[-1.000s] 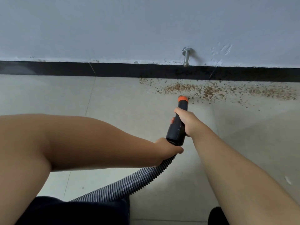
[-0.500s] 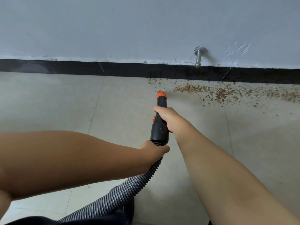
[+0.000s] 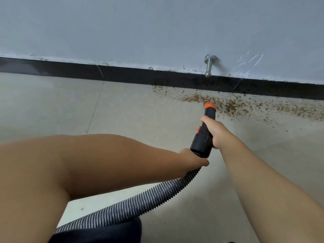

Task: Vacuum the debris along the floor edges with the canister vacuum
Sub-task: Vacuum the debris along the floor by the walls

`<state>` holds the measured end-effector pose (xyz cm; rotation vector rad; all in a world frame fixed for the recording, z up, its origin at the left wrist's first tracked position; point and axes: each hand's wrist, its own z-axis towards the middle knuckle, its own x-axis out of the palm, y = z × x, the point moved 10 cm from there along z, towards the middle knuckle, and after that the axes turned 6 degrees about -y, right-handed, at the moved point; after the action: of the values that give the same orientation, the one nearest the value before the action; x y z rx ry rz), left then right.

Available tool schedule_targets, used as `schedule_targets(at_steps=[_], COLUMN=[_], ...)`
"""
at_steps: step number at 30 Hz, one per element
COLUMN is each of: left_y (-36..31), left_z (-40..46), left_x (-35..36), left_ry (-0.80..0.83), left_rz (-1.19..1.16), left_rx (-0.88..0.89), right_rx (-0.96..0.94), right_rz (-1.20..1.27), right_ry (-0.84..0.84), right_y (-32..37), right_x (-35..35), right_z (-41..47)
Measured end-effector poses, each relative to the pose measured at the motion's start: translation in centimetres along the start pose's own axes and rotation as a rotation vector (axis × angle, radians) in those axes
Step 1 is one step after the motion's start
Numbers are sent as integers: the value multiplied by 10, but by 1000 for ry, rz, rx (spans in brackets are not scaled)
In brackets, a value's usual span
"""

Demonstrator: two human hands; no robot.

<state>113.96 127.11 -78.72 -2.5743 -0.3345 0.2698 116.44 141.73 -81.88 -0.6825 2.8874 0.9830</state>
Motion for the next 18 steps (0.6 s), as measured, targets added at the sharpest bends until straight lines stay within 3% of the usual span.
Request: schedule_targets(at_steps=[18], left_y=[53], left_z=[-13], left_x=[-79], left_ry=[-235], left_rz=[-157], left_rx=[-71], right_rx=[-71], right_rz=[-159], right_ry=[304], right_y=[-8], right_x=[141], right_z=[-37])
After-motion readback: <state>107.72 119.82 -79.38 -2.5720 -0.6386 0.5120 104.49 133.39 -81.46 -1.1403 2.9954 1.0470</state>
